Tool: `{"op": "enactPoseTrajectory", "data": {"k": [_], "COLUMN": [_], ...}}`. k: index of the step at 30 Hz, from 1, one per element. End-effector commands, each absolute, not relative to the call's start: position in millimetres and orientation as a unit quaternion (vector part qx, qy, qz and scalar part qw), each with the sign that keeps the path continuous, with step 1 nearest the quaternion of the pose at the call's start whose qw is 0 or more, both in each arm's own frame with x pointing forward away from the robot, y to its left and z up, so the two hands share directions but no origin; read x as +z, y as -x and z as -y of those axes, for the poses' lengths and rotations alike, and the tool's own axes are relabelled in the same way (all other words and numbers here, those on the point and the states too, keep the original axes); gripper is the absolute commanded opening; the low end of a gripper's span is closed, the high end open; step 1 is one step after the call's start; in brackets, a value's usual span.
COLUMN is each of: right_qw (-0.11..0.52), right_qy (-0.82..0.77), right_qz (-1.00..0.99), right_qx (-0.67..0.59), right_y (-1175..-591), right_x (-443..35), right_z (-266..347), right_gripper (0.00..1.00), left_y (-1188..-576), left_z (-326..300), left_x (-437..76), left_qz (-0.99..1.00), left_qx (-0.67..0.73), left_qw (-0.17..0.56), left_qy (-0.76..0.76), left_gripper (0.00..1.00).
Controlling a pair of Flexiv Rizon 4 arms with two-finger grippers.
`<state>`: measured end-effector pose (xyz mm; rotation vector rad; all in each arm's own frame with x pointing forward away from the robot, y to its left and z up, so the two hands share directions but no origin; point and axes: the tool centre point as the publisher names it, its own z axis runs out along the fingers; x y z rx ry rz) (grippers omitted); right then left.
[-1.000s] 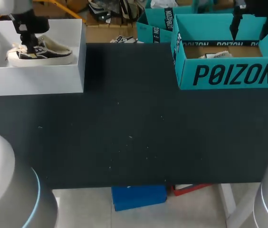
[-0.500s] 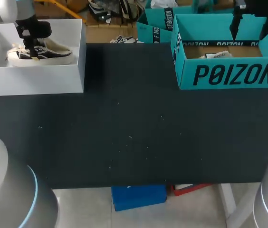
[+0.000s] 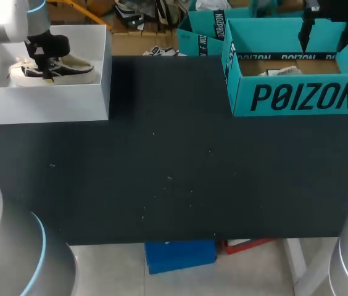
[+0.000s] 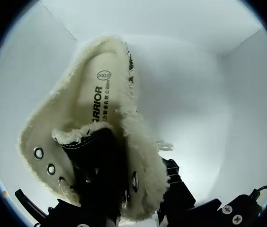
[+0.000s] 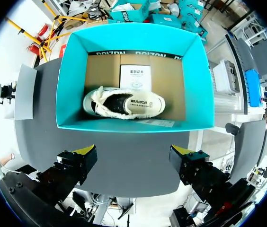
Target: Take the shoe out of the shoebox, open the shoe tongue, remove and reinsert the insole, then place the shoe into the shoebox
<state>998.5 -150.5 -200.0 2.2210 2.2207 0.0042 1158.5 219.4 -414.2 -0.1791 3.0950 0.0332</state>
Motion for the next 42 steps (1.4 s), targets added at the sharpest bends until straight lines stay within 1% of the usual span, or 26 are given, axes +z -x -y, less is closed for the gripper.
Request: {"op": "enactPoseTrajectory", "data": {"k": [1, 17, 24, 28, 35, 42], "right_qw": [0.000, 0.000, 0.000, 0.000, 0.000, 0.000], "right_qy": [-0.707, -0.707, -0.707, -0.707, -0.707, -0.707], "right_qz": [-0.707, -0.707, -0.707, -0.707, -0.707, -0.707], "right_qx": [0.001, 0.001, 0.001, 0.001, 0.001, 0.001], "right_y": [-999, -999, -999, -999, -999, -999], "right_x": [-200, -200, -200, -200, -200, -200], "right_z": [150, 150, 150, 150, 150, 150], "right_gripper": [1.00, 1.00, 1.00, 1.00, 1.00, 1.00], "left_y": [-1159, -1167, -1154, -1143, -1105, -1037], "left_z": [-214, -214, -224, -224, -214, -187], "left_x": [-413, -351, -327, -306, -259, -215], "left_qz": [-0.998, -0.996, -0.995, -0.993, -0.987, -0.981], "left_qx": [0.013, -0.009, -0.006, -0.007, -0.012, -0.013], "left_qw": [0.032, 0.052, 0.061, 0.082, 0.126, 0.168], "left_qy": [0.057, 0.066, 0.072, 0.081, 0.100, 0.100], "left_gripper": [0.00, 0.00, 0.00, 0.00, 0.00, 0.00]}}
